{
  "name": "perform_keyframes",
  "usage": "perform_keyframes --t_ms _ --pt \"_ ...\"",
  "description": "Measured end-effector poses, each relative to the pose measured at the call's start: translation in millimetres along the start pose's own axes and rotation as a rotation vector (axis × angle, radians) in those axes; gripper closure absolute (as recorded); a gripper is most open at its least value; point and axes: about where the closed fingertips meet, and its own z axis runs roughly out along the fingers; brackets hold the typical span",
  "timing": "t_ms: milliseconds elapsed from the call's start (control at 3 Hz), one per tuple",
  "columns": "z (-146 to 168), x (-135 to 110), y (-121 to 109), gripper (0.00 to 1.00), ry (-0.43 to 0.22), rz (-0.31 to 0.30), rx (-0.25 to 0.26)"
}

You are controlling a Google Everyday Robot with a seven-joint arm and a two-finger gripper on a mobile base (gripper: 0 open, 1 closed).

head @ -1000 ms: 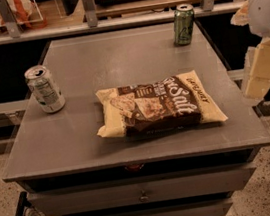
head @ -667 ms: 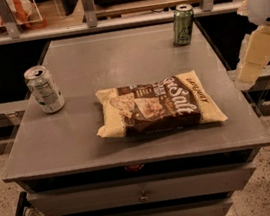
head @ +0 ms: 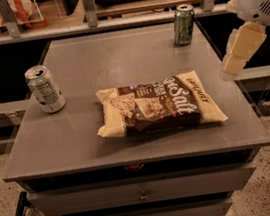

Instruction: Move green can near 7up can

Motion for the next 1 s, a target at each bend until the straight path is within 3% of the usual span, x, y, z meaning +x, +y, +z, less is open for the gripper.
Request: perform_keyframes --t_ms 333,667,1000 --pt "25 -24 -39 0.00 -0.107 -0.022 -0.007" --pt "51 -41 -86 0.00 -0.264 0.032 -0.004" --pt "60 -46 -99 0.00 -0.304 0.046 -0.010"
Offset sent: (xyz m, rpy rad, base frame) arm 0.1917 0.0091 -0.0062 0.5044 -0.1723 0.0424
